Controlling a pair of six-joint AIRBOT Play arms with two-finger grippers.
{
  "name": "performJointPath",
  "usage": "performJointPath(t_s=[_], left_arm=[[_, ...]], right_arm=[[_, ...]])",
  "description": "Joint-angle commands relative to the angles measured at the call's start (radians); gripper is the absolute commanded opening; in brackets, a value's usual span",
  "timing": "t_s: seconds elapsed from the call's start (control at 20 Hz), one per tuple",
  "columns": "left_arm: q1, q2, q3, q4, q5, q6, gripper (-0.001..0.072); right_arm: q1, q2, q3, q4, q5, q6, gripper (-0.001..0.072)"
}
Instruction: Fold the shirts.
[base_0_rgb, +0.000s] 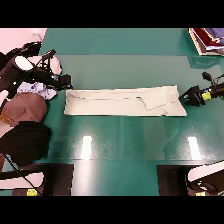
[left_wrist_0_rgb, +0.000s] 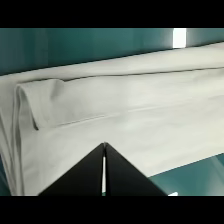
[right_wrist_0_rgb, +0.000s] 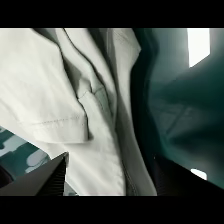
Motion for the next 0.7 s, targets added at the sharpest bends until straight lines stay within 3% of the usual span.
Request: performJointPath(t_s=[0.0,0.15,0.25,0.35,0.45,0.5,0.65], left_arm=[[0.0,-0.002,-0.001,-0.034,-0.003,0.0,0.0023],[-0.003,-0.002,-0.003,-0.034,-0.003,0.0,0.0022],[-0.02,-0.002,-0.003,-0.037,0.002,0.0,0.0022],[-0.072,-0.002,-0.003,-0.037,0.037,0.0,0.0022],[-0.147,-0.004,0.0,-0.037,0.099,0.0,0.0021],[-0.186,-0.016,0.01,-0.037,0.114,0.0,0.0021],[-0.281,-0.091,0.072,-0.037,0.107,0.0,0.0021]], right_arm=[[0.02,-0.049,-0.032,0.066,-0.02,-0.045,0.0597],[0.091,-0.053,-0.03,0.066,-0.081,-0.051,0.0574],[0.132,-0.053,-0.012,0.067,-0.103,-0.053,0.044],[0.164,-0.053,0.012,0.066,-0.09,-0.053,0.0395],[0.186,-0.053,0.04,0.066,-0.057,-0.053,0.009],[0.194,-0.053,0.059,0.066,-0.03,-0.053,0.0021],[0.22,-0.009,0.127,0.066,0.066,-0.011,0.0015]])
